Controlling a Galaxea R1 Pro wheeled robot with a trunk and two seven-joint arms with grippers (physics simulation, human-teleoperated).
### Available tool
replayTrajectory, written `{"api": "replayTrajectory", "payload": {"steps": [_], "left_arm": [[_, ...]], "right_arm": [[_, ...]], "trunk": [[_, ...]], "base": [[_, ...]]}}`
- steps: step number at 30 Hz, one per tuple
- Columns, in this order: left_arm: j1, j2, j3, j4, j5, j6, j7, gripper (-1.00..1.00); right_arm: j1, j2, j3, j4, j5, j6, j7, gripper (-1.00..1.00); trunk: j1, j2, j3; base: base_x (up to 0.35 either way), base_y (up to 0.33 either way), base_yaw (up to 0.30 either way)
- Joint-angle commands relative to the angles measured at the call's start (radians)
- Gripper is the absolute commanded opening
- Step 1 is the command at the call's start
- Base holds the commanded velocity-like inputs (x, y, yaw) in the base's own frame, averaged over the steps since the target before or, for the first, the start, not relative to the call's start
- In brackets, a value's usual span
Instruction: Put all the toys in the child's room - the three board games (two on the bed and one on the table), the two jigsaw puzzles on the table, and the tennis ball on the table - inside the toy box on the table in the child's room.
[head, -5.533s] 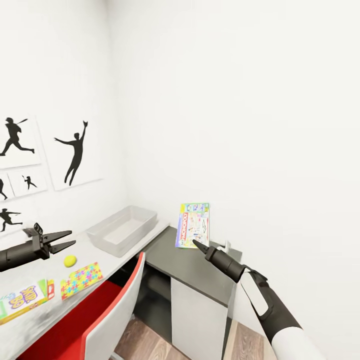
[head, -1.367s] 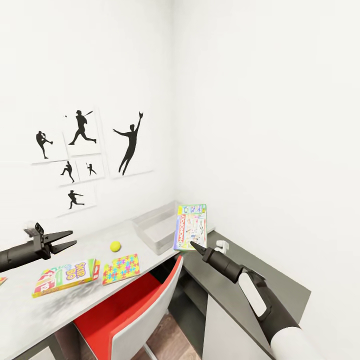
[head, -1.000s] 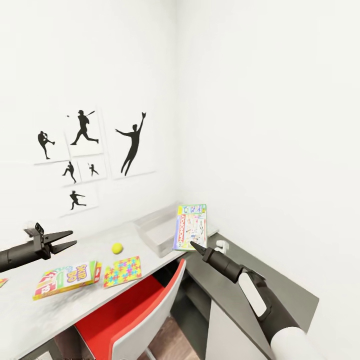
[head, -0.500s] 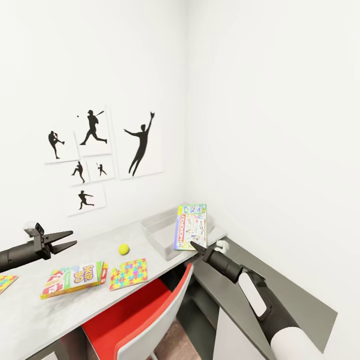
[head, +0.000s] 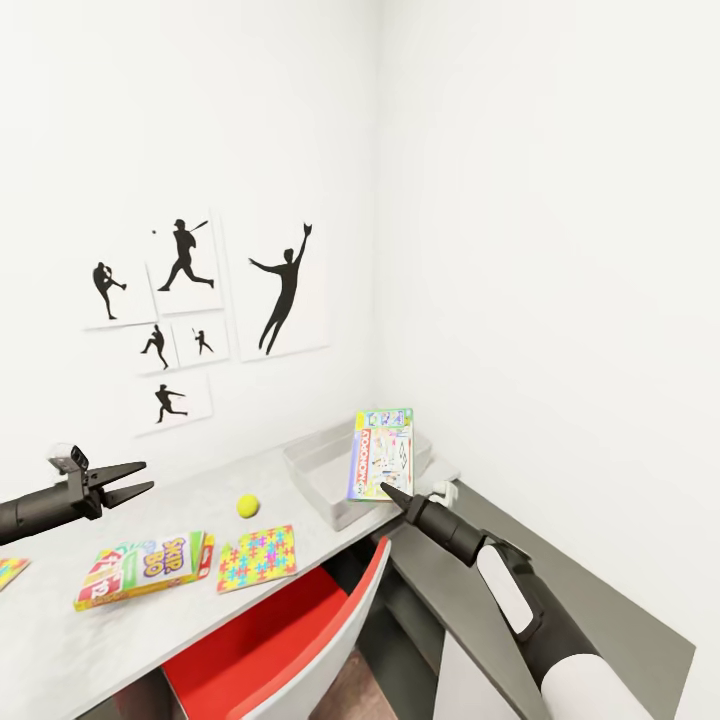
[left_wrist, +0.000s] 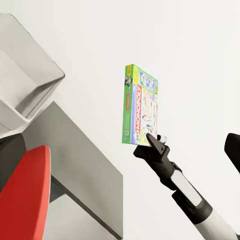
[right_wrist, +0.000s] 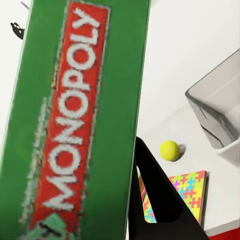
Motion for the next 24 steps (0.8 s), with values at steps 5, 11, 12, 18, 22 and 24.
{"api": "replayTrajectory", "payload": {"steps": [5, 11, 12, 18, 22, 24], "left_arm": [[0.0, 0.001, 0.0, 0.0, 0.003, 0.009, -0.001, 1.0], [0.0, 0.001, 0.0, 0.0, 0.003, 0.008, -0.001, 1.0], [0.0, 0.001, 0.0, 0.0, 0.003, 0.009, -0.001, 1.0], [0.0, 0.001, 0.0, 0.0, 0.003, 0.008, -0.001, 1.0], [0.0, 0.001, 0.0, 0.0, 0.003, 0.009, -0.001, 1.0], [0.0, 0.0, 0.0, 0.0, 0.003, 0.009, -0.001, 1.0]], "right_arm": [[0.0, 0.0, 0.0, 0.0, -0.011, 0.009, 0.0, -1.0], [0.0, 0.0, 0.0, 0.0, -0.011, 0.01, 0.0, -1.0], [0.0, 0.0, 0.0, 0.0, -0.011, 0.01, 0.0, -1.0], [0.0, 0.0, 0.0, 0.0, -0.011, 0.009, 0.0, -1.0], [0.0, 0.0, 0.0, 0.0, -0.011, 0.009, 0.0, -1.0], [0.0, 0.0, 0.0, 0.0, -0.011, 0.009, 0.0, -1.0]], "trunk": [[0.0, -0.001, 0.0], [0.0, -0.001, 0.001], [0.0, -0.001, 0.001], [0.0, -0.001, 0.001], [0.0, -0.001, 0.001], [0.0, -0.001, 0.001]], "base": [[0.089, 0.047, 0.02], [0.079, 0.042, 0.126], [0.017, 0.008, 0.034], [0.072, 0.031, 0.004], [0.094, 0.028, 0.0], [0.031, 0.008, 0.0]]}}
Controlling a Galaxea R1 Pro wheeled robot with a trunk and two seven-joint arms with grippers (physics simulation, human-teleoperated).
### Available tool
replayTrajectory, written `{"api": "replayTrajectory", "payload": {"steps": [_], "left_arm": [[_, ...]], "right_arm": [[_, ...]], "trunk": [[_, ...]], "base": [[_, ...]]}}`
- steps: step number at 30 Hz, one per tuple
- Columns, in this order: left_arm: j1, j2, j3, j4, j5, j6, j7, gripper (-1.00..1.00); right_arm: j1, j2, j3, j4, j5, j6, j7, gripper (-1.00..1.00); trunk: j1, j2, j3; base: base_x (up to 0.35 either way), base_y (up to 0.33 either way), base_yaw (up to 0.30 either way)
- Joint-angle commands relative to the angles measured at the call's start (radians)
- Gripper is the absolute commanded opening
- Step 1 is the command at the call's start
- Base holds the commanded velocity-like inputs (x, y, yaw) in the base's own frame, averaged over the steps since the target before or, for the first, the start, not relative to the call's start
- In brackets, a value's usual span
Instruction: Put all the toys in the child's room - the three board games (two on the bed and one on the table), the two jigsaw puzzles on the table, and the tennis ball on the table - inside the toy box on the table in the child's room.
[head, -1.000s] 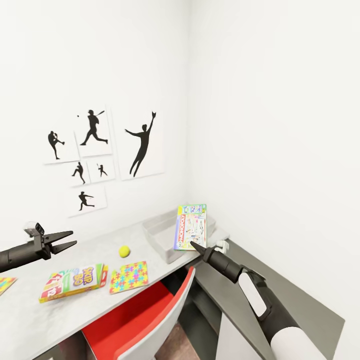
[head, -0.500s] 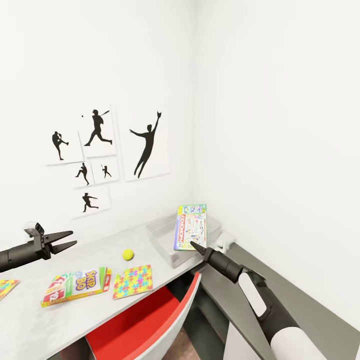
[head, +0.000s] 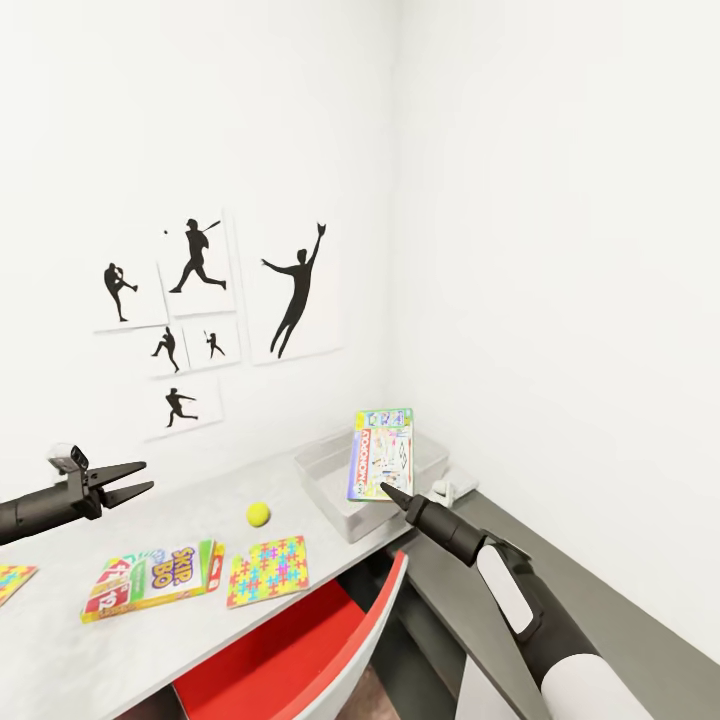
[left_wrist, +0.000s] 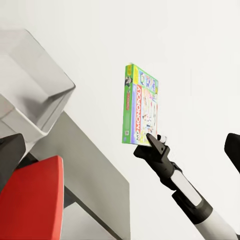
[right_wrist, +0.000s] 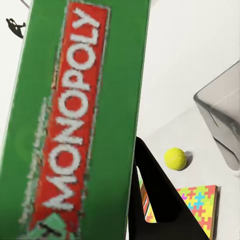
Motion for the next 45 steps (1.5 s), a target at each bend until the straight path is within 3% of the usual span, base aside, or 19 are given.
{"api": "replayTrajectory", "payload": {"steps": [1, 15, 18, 21, 23, 25, 27, 31, 35, 40, 45], "left_arm": [[0.0, 0.0, 0.0, 0.0, 0.003, 0.009, -0.001, 1.0], [0.0, 0.0, 0.0, 0.0, 0.003, 0.009, -0.001, 1.0], [0.001, 0.001, 0.001, 0.001, 0.003, 0.009, -0.002, 1.0], [0.001, 0.001, 0.001, 0.003, 0.003, 0.008, -0.001, 1.0], [0.001, 0.001, 0.001, 0.003, 0.003, 0.008, -0.001, 1.0], [0.001, -0.001, 0.0, 0.003, 0.003, 0.008, -0.001, 1.0], [0.001, -0.001, 0.0, 0.003, 0.003, 0.008, 0.001, 1.0], [0.001, -0.002, -0.001, 0.003, 0.003, 0.008, 0.002, 1.0], [0.001, -0.002, 0.0, 0.004, 0.003, 0.008, 0.002, 1.0], [0.001, -0.002, 0.0, 0.004, 0.002, 0.008, 0.002, 1.0], [0.001, -0.001, -0.002, 0.004, 0.002, 0.008, 0.002, 1.0]], "right_arm": [[0.0, 0.0, 0.0, 0.0, -0.011, 0.009, 0.0, -1.0], [0.0, 0.0, -0.001, 0.0, -0.013, 0.025, -0.014, -1.0], [-0.001, 0.001, -0.003, 0.0, -0.015, 0.067, -0.019, -1.0], [-0.02, 0.002, -0.004, -0.009, -0.016, 0.187, -0.054, -1.0], [-0.064, 0.003, -0.005, -0.038, -0.019, 0.278, -0.094, -1.0], [-0.163, 0.003, -0.009, -0.077, -0.026, 0.434, -0.192, -1.0], [-0.249, 0.003, -0.011, -0.088, -0.03, 0.507, -0.251, -1.0], [-0.437, 0.003, -0.012, -0.07, -0.033, 0.638, -0.298, -1.0], [-0.585, 0.003, -0.012, 0.06, -0.032, 0.685, -0.361, -1.0], [-0.716, 0.009, -0.012, 0.255, -0.032, 0.698, -0.462, -1.0], [-0.779, 0.05, -0.008, 0.344, -0.02, 0.709, -0.582, -1.0]], "trunk": [[0.0, -0.001, 0.0], [0.0, -0.001, 0.0], [0.0, -0.001, 0.0], [0.0, -0.001, 0.0], [0.0, -0.001, 0.0], [0.0, -0.001, 0.0], [0.0, -0.001, 0.0], [0.0, -0.001, 0.0], [0.0, -0.001, 0.0], [0.0, -0.001, 0.0], [0.0, -0.001, 0.0]], "base": [[0.018, 0.005, 0.0], [0.037, 0.014, 0.0], [0.021, 0.001, 0.0], [0.007, 0.0, 0.0], [0.002, 0.0, 0.0], [0.001, 0.0, 0.0], [0.0, 0.0, 0.0], [0.0, 0.0, 0.0], [0.0, 0.0, 0.0], [0.0, 0.0, 0.0], [0.0, 0.0, 0.0]]}}
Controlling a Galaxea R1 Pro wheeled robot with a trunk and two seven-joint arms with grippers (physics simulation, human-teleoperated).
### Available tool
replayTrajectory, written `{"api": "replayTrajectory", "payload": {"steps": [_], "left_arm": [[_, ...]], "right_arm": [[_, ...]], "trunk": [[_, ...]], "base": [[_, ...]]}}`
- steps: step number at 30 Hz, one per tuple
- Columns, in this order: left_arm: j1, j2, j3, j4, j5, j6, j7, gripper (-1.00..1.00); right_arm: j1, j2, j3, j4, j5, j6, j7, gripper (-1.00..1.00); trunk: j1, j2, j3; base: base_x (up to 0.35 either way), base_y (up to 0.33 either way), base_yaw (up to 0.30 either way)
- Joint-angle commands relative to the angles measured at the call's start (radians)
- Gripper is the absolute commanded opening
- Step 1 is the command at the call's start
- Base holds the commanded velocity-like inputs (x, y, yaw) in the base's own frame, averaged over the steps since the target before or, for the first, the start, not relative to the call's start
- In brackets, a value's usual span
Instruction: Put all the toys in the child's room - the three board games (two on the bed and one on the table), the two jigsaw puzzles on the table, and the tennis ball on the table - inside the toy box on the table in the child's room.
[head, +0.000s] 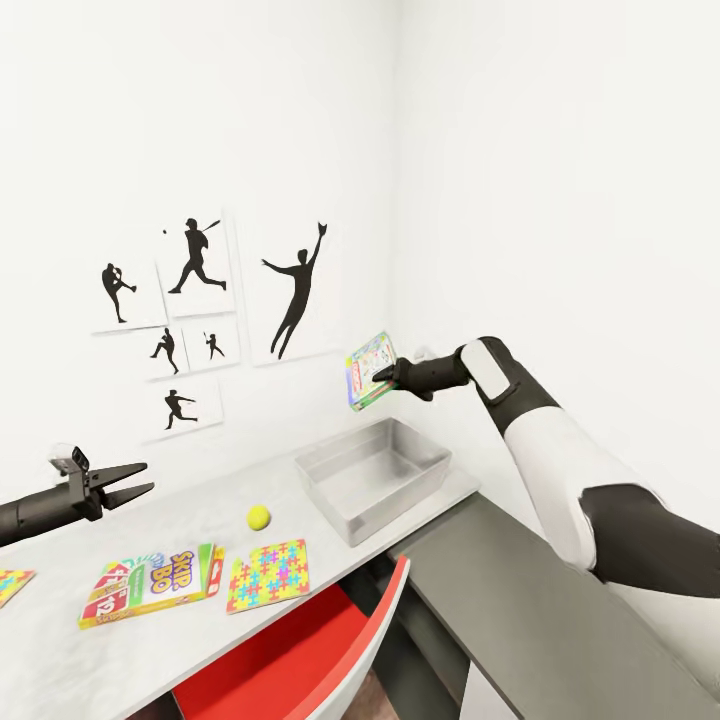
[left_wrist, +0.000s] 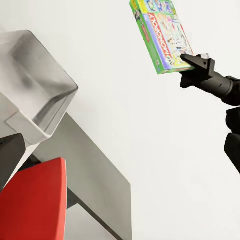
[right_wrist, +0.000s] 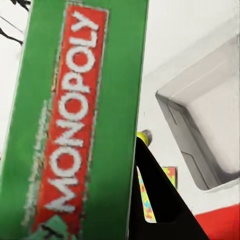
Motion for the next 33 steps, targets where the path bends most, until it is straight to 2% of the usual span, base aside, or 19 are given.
{"api": "replayTrajectory", "payload": {"steps": [1, 4, 7, 10, 13, 18, 23, 28, 33], "left_arm": [[0.0, 0.0, -0.001, 0.0, 0.003, 0.008, -0.001, 1.0], [0.0, 0.001, -0.001, 0.0, 0.003, 0.007, -0.001, 1.0], [0.0, 0.001, -0.002, 0.001, 0.003, -0.005, -0.001, 1.0], [0.0, 0.001, -0.002, 0.001, 0.003, -0.015, -0.001, 1.0], [0.0, 0.001, -0.002, 0.003, 0.003, -0.02, -0.001, 1.0], [0.0, 0.001, -0.002, 0.004, 0.003, -0.025, -0.002, 1.0], [0.0, 0.001, -0.002, 0.004, 0.003, -0.027, -0.002, 1.0], [0.0, 0.001, -0.002, 0.004, 0.003, -0.027, -0.004, 1.0], [0.0, 0.002, -0.002, 0.005, 0.003, -0.027, -0.005, 1.0]], "right_arm": [[-0.006, 0.007, 0.002, 0.01, 0.008, 0.006, -0.022, -1.0], [-0.012, 0.025, 0.005, 0.022, 0.009, 0.009, -0.068, -1.0], [-0.014, 0.048, 0.022, 0.046, 0.011, 0.009, -0.084, -1.0], [-0.015, 0.057, 0.083, 0.084, 0.015, 0.009, -0.088, -1.0], [-0.015, 0.06, 0.165, 0.099, 0.013, 0.009, -0.087, -1.0], [-0.015, 0.068, 0.263, 0.102, 0.013, 0.009, -0.082, -1.0], [-0.015, 0.064, 0.302, 0.102, 0.012, 0.009, -0.058, -1.0], [-0.015, 0.063, 0.34, 0.097, 0.014, 0.009, 0.017, -1.0], [-0.011, 0.057, 0.362, 0.071, 0.015, 0.009, 0.047, -1.0]], "trunk": [[0.0, -0.001, 0.0], [0.0, -0.001, 0.0], [0.0, -0.001, 0.0], [0.0, -0.001, 0.0], [0.0, -0.001, 0.0], [0.0, -0.001, 0.0], [0.0, -0.001, 0.0], [0.0, -0.001, 0.0], [0.0, -0.001, 0.0]], "base": [[0.0, 0.0, 0.0], [0.0, 0.0, 0.0], [0.0, 0.0, 0.0], [0.0, 0.0, 0.0], [0.0, 0.0, 0.0], [0.0, 0.0, 0.0], [0.0, 0.0, 0.0], [0.0, 0.0, 0.0], [0.0, 0.0, 0.0]]}}
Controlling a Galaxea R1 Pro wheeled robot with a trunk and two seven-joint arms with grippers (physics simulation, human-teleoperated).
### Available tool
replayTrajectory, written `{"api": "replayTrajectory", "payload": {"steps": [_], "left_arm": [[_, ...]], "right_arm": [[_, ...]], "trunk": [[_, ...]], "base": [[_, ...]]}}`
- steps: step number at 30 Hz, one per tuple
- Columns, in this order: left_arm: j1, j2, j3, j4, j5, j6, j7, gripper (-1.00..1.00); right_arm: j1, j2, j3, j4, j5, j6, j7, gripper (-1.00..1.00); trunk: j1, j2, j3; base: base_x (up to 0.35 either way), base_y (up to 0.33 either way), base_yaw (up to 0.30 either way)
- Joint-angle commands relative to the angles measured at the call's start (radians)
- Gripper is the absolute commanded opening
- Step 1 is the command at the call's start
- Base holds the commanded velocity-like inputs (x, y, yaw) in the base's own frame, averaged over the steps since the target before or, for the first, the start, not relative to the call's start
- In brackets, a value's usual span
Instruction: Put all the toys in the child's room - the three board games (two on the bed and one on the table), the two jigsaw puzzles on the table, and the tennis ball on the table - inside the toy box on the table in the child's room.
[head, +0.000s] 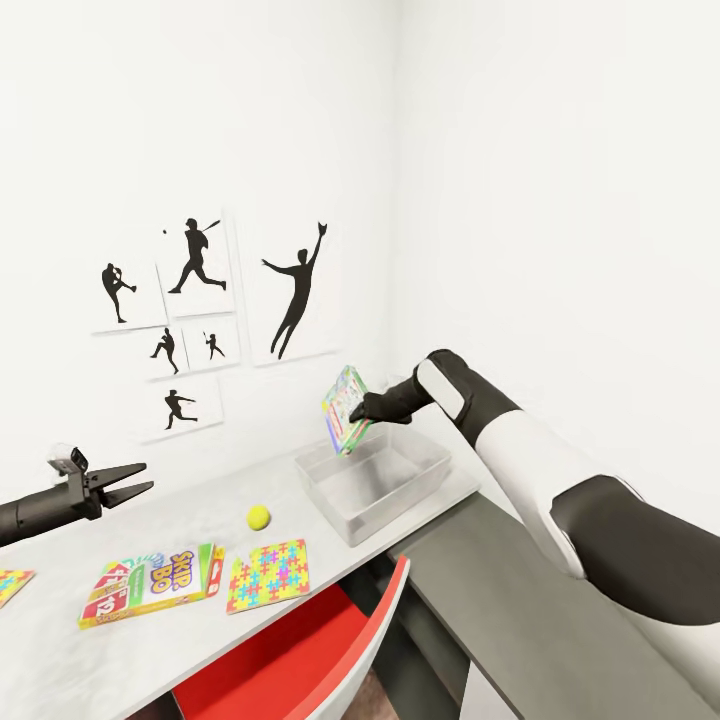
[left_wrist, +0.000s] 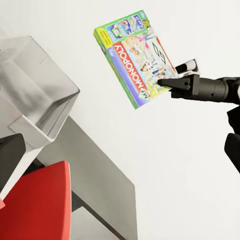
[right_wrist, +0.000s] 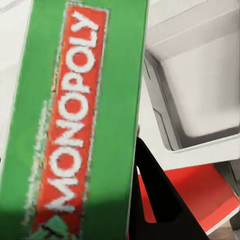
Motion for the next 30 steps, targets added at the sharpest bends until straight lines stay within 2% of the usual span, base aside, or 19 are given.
{"api": "replayTrajectory", "payload": {"steps": [1, 18, 30], "left_arm": [[0.0, 0.001, 0.0, 0.001, 0.003, 0.009, -0.002, 1.0], [0.0, 0.006, 0.0, 0.002, 0.004, 0.009, -0.005, 1.0], [0.0, 0.009, 0.001, 0.002, 0.005, 0.011, -0.007, 1.0]], "right_arm": [[0.001, -0.001, 0.005, -0.005, 0.01, 0.001, 0.012, -1.0], [0.002, 0.0, 0.001, -0.046, 0.007, 0.001, 0.014, -1.0], [-0.002, -0.005, -0.005, -0.047, 0.004, 0.001, 0.012, -1.0]], "trunk": [[0.0, -0.001, 0.0], [0.0, -0.001, -0.018], [0.0, -0.001, -0.02]], "base": [[0.0, 0.0, 0.0], [0.0, 0.0, 0.0], [0.0, 0.0, 0.0]]}}
